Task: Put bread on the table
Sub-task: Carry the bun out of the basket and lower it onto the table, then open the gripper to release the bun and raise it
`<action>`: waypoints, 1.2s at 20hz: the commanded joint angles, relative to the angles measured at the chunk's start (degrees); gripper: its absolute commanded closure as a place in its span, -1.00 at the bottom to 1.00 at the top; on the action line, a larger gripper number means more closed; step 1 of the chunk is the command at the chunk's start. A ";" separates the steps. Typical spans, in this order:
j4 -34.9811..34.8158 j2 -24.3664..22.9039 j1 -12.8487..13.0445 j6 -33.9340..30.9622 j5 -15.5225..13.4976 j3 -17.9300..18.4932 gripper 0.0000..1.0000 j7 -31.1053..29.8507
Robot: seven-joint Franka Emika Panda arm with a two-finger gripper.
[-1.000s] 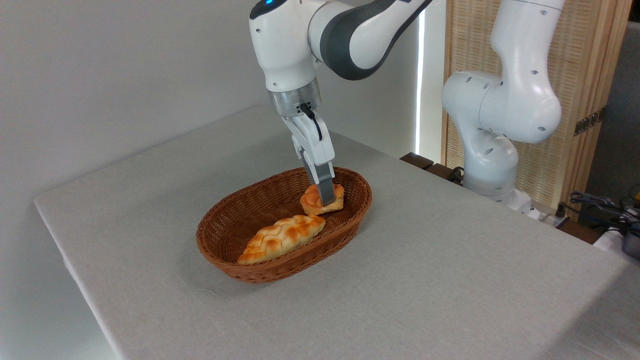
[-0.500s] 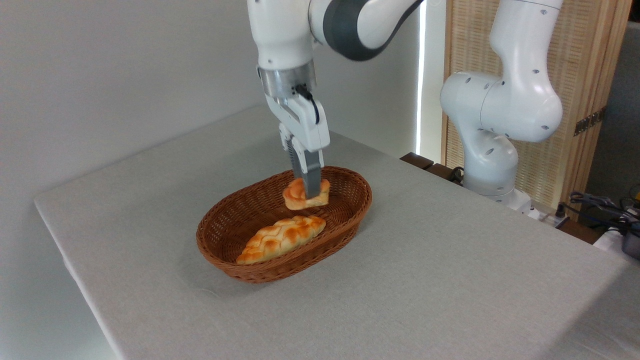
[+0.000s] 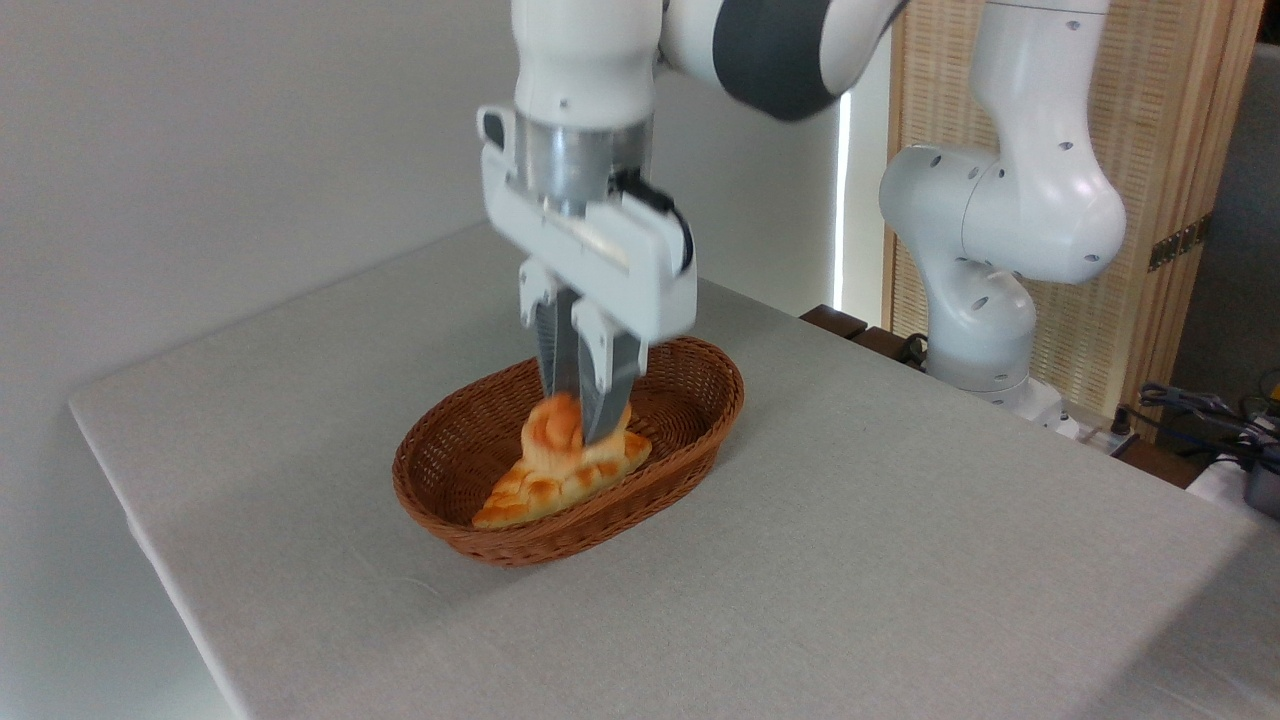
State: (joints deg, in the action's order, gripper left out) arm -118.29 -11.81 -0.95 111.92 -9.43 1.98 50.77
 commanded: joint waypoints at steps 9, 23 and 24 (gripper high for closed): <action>9.39 18.22 0.33 7.97 4.59 4.88 -0.99 0.65; 12.81 17.35 0.42 6.83 4.51 4.70 -1.00 0.21; 14.21 16.82 0.42 5.17 4.07 4.62 -1.00 -0.05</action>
State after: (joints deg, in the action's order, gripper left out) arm -107.95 6.35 -0.85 119.78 -5.51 6.35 51.48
